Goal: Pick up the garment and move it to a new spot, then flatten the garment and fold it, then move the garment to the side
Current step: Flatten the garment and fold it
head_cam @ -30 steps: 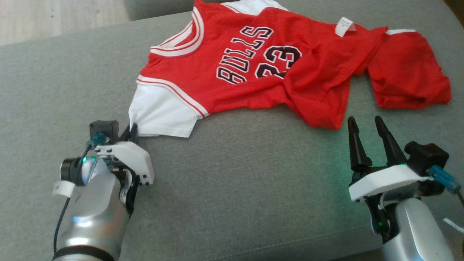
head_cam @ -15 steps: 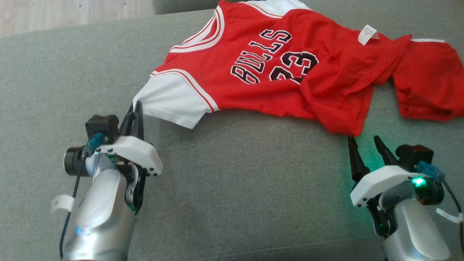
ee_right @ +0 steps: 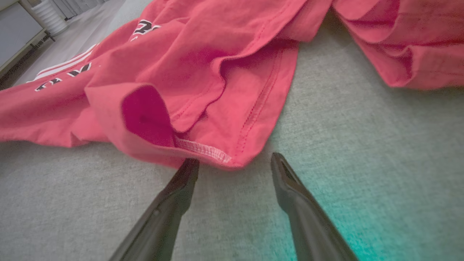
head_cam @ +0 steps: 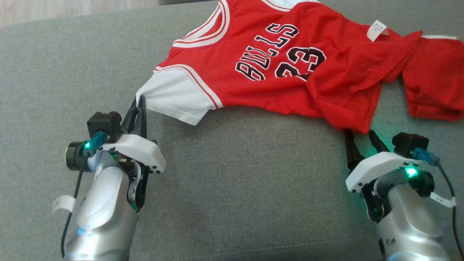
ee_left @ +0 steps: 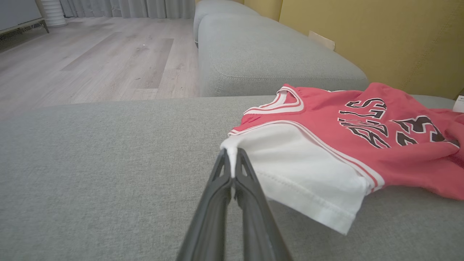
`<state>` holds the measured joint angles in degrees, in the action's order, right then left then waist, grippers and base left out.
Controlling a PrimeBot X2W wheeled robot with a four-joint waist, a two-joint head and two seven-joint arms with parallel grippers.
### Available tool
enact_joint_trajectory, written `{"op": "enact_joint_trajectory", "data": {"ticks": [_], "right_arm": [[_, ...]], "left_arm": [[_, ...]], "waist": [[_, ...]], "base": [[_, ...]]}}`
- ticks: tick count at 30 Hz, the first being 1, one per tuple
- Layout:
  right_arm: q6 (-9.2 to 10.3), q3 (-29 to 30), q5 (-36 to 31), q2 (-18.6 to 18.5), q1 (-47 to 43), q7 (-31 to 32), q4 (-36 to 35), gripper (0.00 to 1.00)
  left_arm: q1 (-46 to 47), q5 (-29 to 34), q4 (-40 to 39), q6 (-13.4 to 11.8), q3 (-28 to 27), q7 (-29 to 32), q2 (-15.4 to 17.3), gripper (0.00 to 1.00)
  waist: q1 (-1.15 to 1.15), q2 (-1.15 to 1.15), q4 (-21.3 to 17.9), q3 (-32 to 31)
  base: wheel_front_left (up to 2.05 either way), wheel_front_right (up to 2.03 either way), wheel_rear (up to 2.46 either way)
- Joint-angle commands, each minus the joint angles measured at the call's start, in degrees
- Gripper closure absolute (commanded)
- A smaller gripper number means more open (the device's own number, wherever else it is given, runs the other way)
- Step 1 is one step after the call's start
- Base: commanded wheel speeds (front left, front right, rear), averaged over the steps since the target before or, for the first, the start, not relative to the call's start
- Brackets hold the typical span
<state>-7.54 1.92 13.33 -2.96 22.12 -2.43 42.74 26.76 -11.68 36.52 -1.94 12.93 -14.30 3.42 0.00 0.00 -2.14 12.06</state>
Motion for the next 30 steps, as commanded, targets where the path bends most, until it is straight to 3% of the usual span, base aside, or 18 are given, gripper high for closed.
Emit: {"op": "enact_joint_trajectory", "data": {"ticks": [1,25,26,27,28,29,30], "right_arm": [[0.05,-1.8,0.7,0.1,2.2,-1.2,-0.2,0.0],[0.05,-4.0,8.3,0.1,8.1,-7.0,8.9,0.0],[0.05,-4.1,8.4,0.1,8.2,-7.2,9.3,0.14],[0.05,-4.3,8.6,0.1,8.4,-7.3,9.7,0.45],[0.05,-4.5,8.8,0.1,8.5,-7.5,10.0,0.68],[0.05,-4.6,9.0,0.1,8.6,-7.6,10.3,1.0],[0.05,-4.8,9.1,0.1,8.7,-7.7,10.6,1.0]], "left_arm": [[1.6,0.5,-2.2,0.4,-1.3,-0.7,1.1,1.0],[2.2,0.9,-2.0,0.8,-0.5,-0.7,0.9,1.0],[2.2,0.9,-1.9,0.8,-0.4,-0.7,0.9,1.0],[2.2,0.9,-1.9,0.8,-0.4,-0.7,0.9,1.0],[2.2,0.9,-1.9,0.8,-0.4,-0.7,0.9,1.0],[2.2,0.9,-1.8,0.8,-0.4,-0.7,1.0,1.0],[2.1,1.0,-1.8,0.7,-0.4,-0.7,1.0,1.0]], "waist": [[0.0,0.0,0.1,0.2],[0.0,0.0,0.2,1.2],[0.0,0.0,0.2,1.2],[0.0,0.0,0.3,1.1],[0.0,0.0,0.3,1.1],[0.0,0.0,0.3,1.0],[0.0,0.0,0.3,0.9]], "base": [[0.0,0.0,0.0],[0.0,0.0,0.0],[0.0,0.0,0.0],[0.0,0.0,0.0],[0.0,0.0,0.0],[0.0,0.0,0.0],[0.0,0.0,0.0]]}}
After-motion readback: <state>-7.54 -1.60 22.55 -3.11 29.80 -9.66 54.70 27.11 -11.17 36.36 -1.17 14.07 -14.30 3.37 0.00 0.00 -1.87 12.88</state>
